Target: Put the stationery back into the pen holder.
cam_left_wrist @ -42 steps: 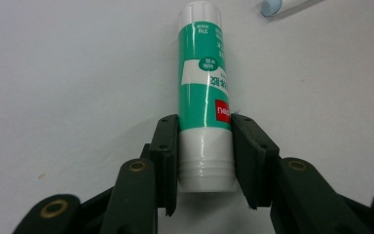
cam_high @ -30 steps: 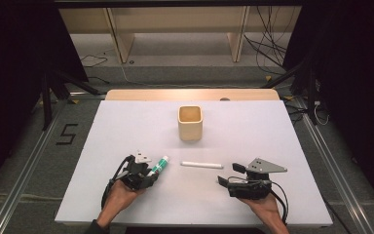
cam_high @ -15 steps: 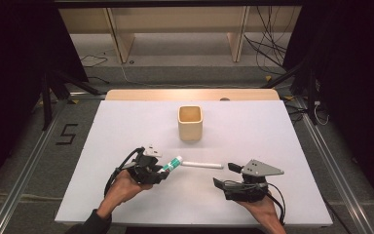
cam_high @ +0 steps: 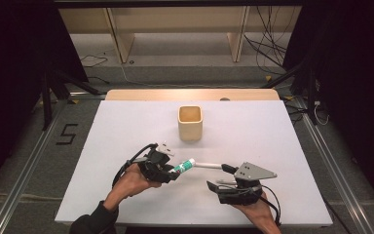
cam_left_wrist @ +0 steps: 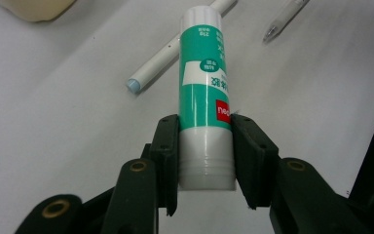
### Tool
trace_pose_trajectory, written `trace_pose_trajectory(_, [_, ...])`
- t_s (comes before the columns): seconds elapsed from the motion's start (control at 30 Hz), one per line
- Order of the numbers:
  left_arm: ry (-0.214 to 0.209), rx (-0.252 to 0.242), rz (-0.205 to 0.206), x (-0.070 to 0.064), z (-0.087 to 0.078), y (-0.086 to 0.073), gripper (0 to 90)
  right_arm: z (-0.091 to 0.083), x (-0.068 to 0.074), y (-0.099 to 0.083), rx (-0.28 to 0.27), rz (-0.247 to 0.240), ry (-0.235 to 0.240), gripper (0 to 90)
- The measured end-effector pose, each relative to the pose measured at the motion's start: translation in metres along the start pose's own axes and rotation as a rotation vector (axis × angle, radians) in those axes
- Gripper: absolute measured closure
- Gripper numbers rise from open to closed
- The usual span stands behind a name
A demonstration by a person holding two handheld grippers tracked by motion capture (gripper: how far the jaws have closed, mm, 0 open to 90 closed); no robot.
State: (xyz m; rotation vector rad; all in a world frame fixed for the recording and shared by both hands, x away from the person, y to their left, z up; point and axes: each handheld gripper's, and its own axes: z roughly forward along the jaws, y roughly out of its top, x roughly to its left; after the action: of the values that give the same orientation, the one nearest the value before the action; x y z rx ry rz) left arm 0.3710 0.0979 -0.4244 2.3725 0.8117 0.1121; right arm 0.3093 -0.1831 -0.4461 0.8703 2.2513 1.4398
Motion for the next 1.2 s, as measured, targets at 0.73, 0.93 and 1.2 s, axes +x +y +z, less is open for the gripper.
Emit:
trace_pose_trajectory(0.73, [-0.07, 0.071, 0.07, -0.015, 0.002, 0.001, 64.8, 0.026, 0.052, -0.001, 0.044, -0.42, -0.104, 25.9])
trace_pose_trajectory(0.93, [-0.066, 0.094, 0.107, -0.022, 0.003, 0.003, 64.8, 0.034, 0.066, -0.004, 0.063, -0.56, -0.121, 26.0])
trace_pose_trajectory(1.2, [-0.072, 0.107, 0.132, -0.026, 0.0, 0.003, 64.8, 0.048, 0.081, -0.008, 0.09, -0.715, -0.193, 28.8])
